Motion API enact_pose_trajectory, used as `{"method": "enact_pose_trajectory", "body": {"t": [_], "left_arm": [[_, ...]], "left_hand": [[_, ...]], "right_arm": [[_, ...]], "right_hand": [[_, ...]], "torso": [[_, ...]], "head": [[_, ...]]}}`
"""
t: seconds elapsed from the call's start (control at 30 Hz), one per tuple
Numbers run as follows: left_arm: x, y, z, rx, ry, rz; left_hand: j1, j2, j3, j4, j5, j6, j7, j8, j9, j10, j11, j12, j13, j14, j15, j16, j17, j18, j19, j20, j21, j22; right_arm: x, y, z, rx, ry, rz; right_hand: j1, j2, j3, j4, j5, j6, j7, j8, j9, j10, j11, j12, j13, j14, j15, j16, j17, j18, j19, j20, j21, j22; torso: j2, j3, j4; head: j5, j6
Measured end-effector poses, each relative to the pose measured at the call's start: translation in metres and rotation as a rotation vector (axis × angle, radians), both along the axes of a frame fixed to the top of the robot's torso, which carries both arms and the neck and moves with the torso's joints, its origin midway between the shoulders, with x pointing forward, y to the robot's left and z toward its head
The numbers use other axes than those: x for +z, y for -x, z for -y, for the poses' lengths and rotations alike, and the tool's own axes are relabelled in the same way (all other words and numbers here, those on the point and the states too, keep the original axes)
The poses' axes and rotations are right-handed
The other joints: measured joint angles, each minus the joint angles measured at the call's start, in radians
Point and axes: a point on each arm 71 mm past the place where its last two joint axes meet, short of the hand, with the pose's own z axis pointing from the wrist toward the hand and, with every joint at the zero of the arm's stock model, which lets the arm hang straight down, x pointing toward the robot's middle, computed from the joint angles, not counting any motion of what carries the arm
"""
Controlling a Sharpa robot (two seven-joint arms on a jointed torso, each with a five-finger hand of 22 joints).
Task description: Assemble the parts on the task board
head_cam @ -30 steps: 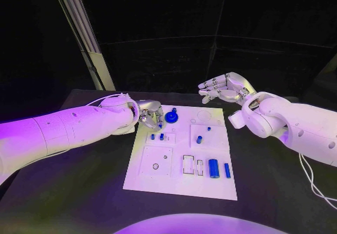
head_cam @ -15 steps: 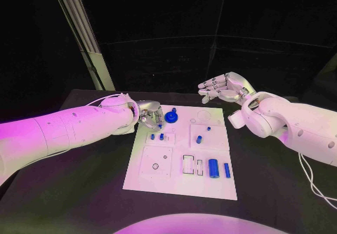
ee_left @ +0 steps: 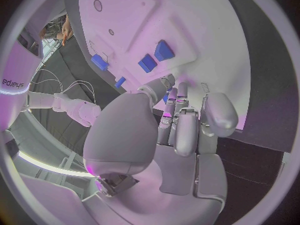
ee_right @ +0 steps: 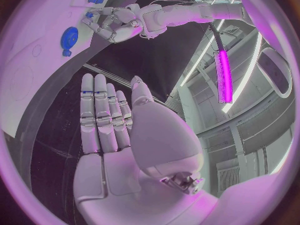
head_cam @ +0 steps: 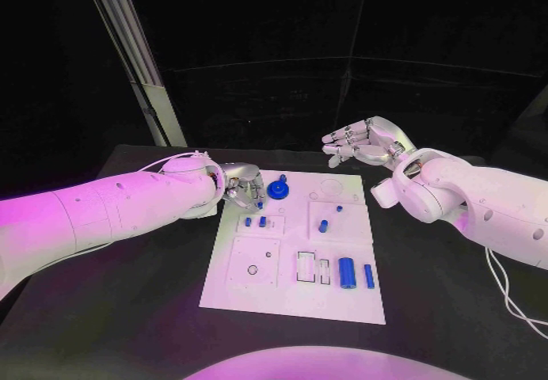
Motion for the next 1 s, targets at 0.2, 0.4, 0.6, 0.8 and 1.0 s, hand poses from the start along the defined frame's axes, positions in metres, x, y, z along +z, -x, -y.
{"method": "enact_pose_trajectory", "body": {"t": [0.2,0.4,0.6,0.8,1.0], "left_arm": [[0.000,0.001,-0.004,0.007,0.003,0.003],[0.002,0.001,-0.018,0.036,0.016,0.012],[0.005,0.001,-0.038,0.089,0.062,0.020],[0.015,0.003,-0.055,0.171,0.293,-0.007],[0.025,0.011,-0.050,0.241,0.715,-0.137]], "left_hand": [[-0.006,-0.006,0.004,-0.004,0.000,-0.043,0.001,-0.032,-0.001,-0.007,0.000,-0.011,0.000,0.000,0.000,0.000,-0.005,0.000,-0.003,0.003,0.000,0.000],[-0.011,-0.011,0.004,-0.010,0.000,-0.077,0.006,-0.058,-0.001,-0.035,0.006,-0.033,0.000,0.001,0.006,-0.004,-0.015,0.000,-0.007,0.006,-0.008,-0.005],[-0.011,-0.011,0.006,-0.017,0.010,-0.080,0.009,-0.063,0.000,-0.043,0.007,-0.033,0.000,0.000,0.007,-0.004,-0.019,0.000,-0.010,0.010,-0.020,-0.016],[-0.012,0.004,0.016,-0.019,0.010,-0.020,0.026,-0.033,0.010,-0.034,0.016,-0.029,0.005,-0.002,0.020,-0.035,-0.074,0.003,-0.055,0.025,-0.131,-0.120],[-0.034,0.028,0.006,-0.009,0.015,-0.014,0.025,-0.026,0.006,-0.037,0.020,0.006,0.011,-0.112,0.029,-0.180,-0.344,0.047,-0.195,0.033,-0.396,-0.361]], "right_arm": [[-0.001,-0.001,0.002,-0.005,0.011,0.002],[-0.004,-0.004,0.009,-0.010,0.085,0.026],[-0.009,-0.005,0.016,-0.009,0.244,0.067],[-0.020,-0.001,0.019,0.004,0.466,0.112],[-0.033,0.009,0.012,0.040,0.684,0.178]], "right_hand": [[0.000,0.000,0.007,-0.007,0.000,0.000,0.000,0.000,0.000,-0.004,-0.004,0.005,-0.001,0.003,-0.003,0.000,0.001,0.000,0.008,0.002,0.000,-0.001],[0.050,-0.001,0.033,-0.036,-0.027,0.025,-0.023,0.008,0.002,0.004,-0.019,0.009,-0.006,0.106,-0.036,0.060,0.030,0.000,0.086,-0.032,0.052,0.026],[0.088,-0.006,0.064,-0.073,-0.044,0.071,-0.045,0.015,0.002,0.038,-0.052,0.009,-0.008,0.175,-0.073,0.163,0.098,0.000,0.164,-0.081,0.165,0.094],[0.098,-0.005,0.100,-0.092,-0.044,0.107,-0.059,0.015,0.001,0.075,-0.064,0.004,-0.008,0.172,-0.090,0.377,0.222,0.000,0.184,-0.095,0.299,0.187],[0.085,-0.031,0.140,-0.092,-0.068,0.114,-0.065,0.000,0.000,0.079,-0.068,-0.016,-0.008,0.175,-0.093,0.519,0.310,0.000,0.182,-0.097,0.505,0.400]], "torso": [[0.000,-0.0005,0.0001],[-0.001,-0.0008,0.0003],[-0.001,-0.0008,0.0011],[-0.001,-0.0007,0.0010],[-0.001,-0.0004,-0.0005]], "head": [[-0.001,0.000],[-0.003,0.002],[-0.006,0.006],[-0.019,0.013],[-0.054,0.024]]}}
